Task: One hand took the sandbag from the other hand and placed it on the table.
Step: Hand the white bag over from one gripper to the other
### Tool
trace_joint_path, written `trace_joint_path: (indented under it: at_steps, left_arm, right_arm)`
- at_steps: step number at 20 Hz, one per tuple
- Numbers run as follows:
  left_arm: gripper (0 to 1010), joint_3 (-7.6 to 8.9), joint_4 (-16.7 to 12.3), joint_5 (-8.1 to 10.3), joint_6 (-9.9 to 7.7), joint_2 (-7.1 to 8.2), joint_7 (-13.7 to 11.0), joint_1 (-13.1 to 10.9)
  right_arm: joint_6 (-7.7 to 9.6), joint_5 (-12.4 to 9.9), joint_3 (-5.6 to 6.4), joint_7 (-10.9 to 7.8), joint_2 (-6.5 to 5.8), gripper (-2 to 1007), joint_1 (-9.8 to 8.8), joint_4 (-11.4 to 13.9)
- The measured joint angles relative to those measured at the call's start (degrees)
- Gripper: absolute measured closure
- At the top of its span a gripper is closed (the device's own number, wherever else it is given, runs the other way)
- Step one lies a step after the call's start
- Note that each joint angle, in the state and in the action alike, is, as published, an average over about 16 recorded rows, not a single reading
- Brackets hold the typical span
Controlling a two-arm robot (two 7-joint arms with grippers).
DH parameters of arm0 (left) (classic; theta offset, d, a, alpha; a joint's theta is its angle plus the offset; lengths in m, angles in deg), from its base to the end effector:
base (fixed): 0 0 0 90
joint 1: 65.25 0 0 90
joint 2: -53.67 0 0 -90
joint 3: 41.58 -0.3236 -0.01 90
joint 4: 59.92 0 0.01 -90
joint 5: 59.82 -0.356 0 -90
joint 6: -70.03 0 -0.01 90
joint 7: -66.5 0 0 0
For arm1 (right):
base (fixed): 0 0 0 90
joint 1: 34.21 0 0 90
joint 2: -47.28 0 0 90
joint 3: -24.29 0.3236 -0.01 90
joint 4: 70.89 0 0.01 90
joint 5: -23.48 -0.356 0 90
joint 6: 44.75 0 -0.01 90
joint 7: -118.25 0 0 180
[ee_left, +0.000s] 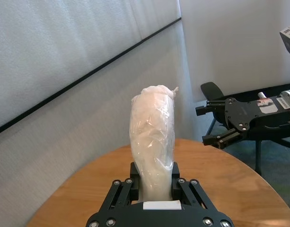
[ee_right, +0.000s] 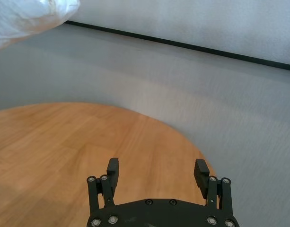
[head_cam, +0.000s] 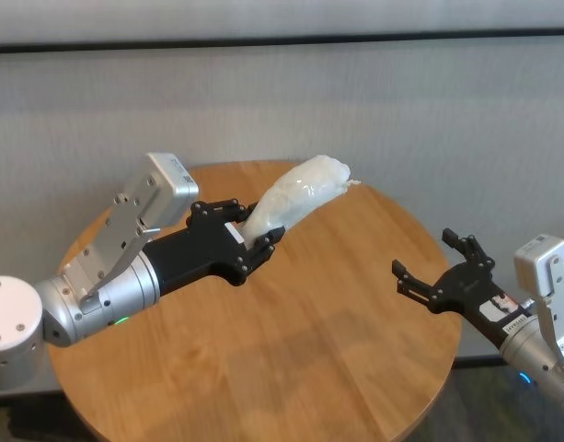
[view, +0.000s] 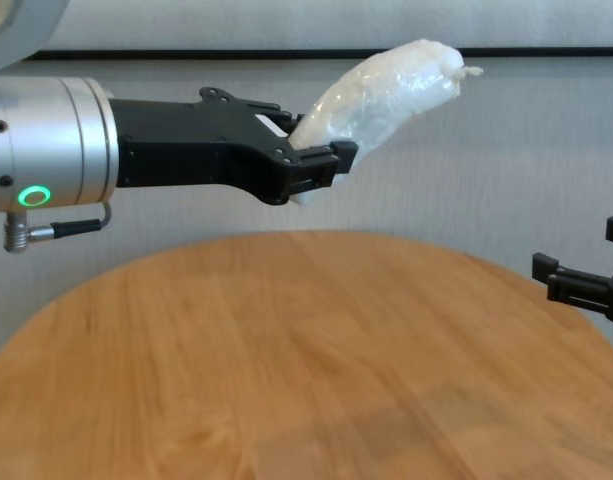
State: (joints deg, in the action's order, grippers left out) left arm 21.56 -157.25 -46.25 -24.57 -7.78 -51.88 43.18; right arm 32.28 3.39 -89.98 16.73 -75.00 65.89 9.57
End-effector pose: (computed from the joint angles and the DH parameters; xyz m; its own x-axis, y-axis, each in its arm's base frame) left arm 0.4222 -0.0113 -0.2109 0.7572 0.5509 0.3510 -0.6070 0.7919 0.0665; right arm 0.4041 -0.0816 -0.3466 0.4805 -0.8437 0.2393 0.8715 0.4898 -0.0232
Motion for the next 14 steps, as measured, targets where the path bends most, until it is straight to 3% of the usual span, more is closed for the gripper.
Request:
trace_joint_path:
  at_steps: [14]
  left_arm:
    - [626, 0.00, 0.0, 0.00, -0.01, 0.00, 0.0, 0.0]
  right_arm:
    - [-2.75, -1.8, 0.37, -7.19, 1.32, 4, 0.53, 0.0]
